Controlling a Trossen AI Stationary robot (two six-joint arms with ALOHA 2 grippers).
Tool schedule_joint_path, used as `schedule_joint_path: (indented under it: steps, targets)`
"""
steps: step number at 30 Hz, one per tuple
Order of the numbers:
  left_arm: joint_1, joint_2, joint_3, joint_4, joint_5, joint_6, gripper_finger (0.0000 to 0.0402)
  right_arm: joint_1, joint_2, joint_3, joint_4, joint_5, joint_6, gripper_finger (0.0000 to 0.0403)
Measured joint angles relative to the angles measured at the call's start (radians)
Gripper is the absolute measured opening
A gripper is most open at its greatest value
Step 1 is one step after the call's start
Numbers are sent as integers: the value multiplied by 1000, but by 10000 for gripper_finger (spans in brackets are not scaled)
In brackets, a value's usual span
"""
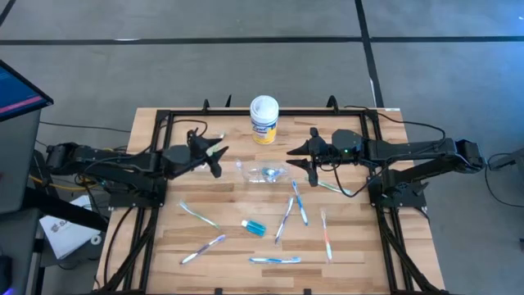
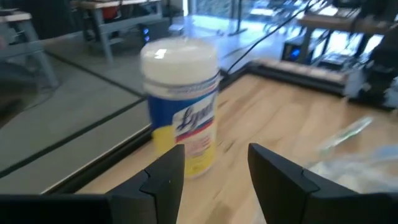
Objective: Pick & Place toothbrushing station
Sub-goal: Put the top green toothbrush into the transparent organizer
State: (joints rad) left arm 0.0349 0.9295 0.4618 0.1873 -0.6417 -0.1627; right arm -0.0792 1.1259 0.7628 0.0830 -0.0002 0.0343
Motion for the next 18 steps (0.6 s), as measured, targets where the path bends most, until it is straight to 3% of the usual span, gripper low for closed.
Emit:
schedule_joint_path:
  steps: [14, 18]
  targets:
    - [2, 0, 0, -292, -57, -137, 167, 0, 0, 0, -1, 0, 1, 118]
    - [36, 0, 0, -431, -65, -262, 167, 0, 0, 0, -1, 0, 1, 118]
